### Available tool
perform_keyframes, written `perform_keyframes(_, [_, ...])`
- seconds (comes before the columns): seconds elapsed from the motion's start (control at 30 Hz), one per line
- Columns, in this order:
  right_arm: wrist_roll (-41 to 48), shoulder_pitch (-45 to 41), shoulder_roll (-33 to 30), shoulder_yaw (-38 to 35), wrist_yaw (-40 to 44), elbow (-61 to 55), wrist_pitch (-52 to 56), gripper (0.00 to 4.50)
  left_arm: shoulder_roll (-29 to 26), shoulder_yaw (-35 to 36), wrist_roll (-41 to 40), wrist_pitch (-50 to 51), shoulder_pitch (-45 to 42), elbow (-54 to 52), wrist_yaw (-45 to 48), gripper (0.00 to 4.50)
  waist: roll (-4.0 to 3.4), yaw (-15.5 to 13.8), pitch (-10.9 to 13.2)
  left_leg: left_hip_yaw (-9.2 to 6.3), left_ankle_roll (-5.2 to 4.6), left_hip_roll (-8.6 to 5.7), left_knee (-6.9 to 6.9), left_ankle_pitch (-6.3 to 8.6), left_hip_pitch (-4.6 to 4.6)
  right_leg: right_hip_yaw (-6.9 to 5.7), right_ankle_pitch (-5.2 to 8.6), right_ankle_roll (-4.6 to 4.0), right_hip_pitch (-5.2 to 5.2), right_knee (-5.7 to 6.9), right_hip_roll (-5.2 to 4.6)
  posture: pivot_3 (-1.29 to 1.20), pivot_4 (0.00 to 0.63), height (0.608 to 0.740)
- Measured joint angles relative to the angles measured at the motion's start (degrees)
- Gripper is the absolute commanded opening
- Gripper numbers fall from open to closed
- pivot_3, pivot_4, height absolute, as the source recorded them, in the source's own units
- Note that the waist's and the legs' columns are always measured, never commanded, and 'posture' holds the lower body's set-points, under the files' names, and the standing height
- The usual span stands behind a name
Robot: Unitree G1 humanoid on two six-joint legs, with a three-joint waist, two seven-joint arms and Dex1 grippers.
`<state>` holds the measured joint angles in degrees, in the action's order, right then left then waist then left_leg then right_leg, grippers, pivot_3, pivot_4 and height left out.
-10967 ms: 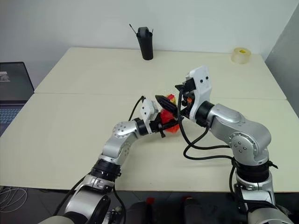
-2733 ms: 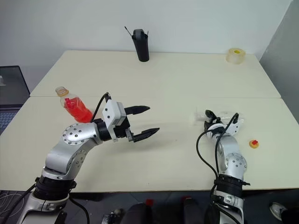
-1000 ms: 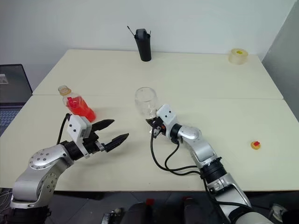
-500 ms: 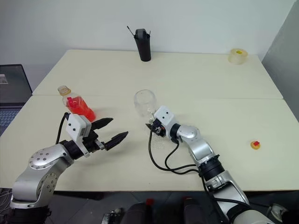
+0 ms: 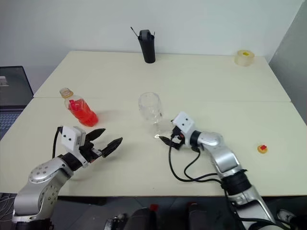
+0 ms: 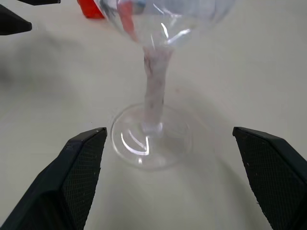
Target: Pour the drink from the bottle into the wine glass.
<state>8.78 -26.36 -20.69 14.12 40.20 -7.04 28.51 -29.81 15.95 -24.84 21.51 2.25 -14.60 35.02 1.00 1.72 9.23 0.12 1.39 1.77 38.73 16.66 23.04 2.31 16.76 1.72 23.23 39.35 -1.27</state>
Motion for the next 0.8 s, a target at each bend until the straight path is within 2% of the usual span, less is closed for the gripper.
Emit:
perform_keyframes(0.07, [2.3,0.4,-3.4,-1.9,1.6,-4.9,3.9,4.49,0.8,0.8,0.7,-1.6,0.4,0.8,-1.8,4.50,0.01,0.0,0.0,-0.04,0.00,0.00,0.00,0.00,0.00,0.00,0.00,0.00,-0.03,-0.03,0.00,0.00,0.150,0.740])
perform_keyframes(0.13, [8.1,-0.3,-9.7,-5.9,4.8,-12.2,11.4,4.49,2.5,2.8,2.1,-3.7,1.1,1.9,-5.1,4.50,0.00,-0.1,0.0,-0.04,-0.02,-0.01,0.01,0.01,0.00,-0.01,0.00,0.00,-0.06,-0.07,-0.01,0.00,0.150,0.740])
perform_keyframes(0.23, [17.2,-9.1,-15.2,-14.7,6.5,-16.9,21.5,4.49,4.4,4.8,4.1,-6.2,1.2,3.7,-9.5,4.50,0.01,0.2,0.0,-0.04,-0.02,0.02,-0.02,0.01,-0.03,-0.01,-0.01,-0.01,-0.04,-0.04,-0.02,0.00,0.150,0.740])
perform_keyframes(0.33, [25.5,-21.8,-15.3,-20.3,6.7,-17.9,27.5,4.49,5.6,4.4,6.3,-8.5,-0.4,6.0,-11.8,4.50,0.03,0.1,0.0,-0.13,-0.02,0.02,-0.05,0.01,-0.05,-0.07,0.00,-0.04,-0.07,-0.06,0.08,0.00,0.150,0.740])
perform_keyframes(0.47, [32.0,-30.3,-12.4,-20.8,5.6,-15.8,32.3,4.49,6.8,4.2,8.8,-11.5,-4.8,9.7,-15.4,4.50,0.14,0.0,0.0,-0.10,-0.02,0.02,-0.02,0.01,0.01,-0.06,-0.01,-0.04,-0.07,-0.10,0.00,0.00,0.150,0.740])
perform_keyframes(0.63, [35.8,-34.7,-11.3,-20.6,4.4,-12.0,35.4,4.49,6.9,4.7,9.9,-12.0,-8.2,12.3,-19.0,4.50,0.14,-0.1,0.0,-0.08,-0.03,-0.04,0.00,0.01,0.13,-0.10,-0.05,0.03,-0.05,-0.24,-0.18,0.00,0.150,0.740])
perform_keyframes(0.8, [36.7,-35.2,-12.3,-18.7,4.8,-11.3,35.8,4.49,7.0,4.7,10.2,-11.9,-10.9,13.3,-21.0,4.50,0.14,-0.1,-0.1,-0.09,-0.03,-0.02,0.00,0.01,0.16,-0.11,-0.05,0.02,-0.03,-0.23,-0.18,0.00,0.150,0.740])
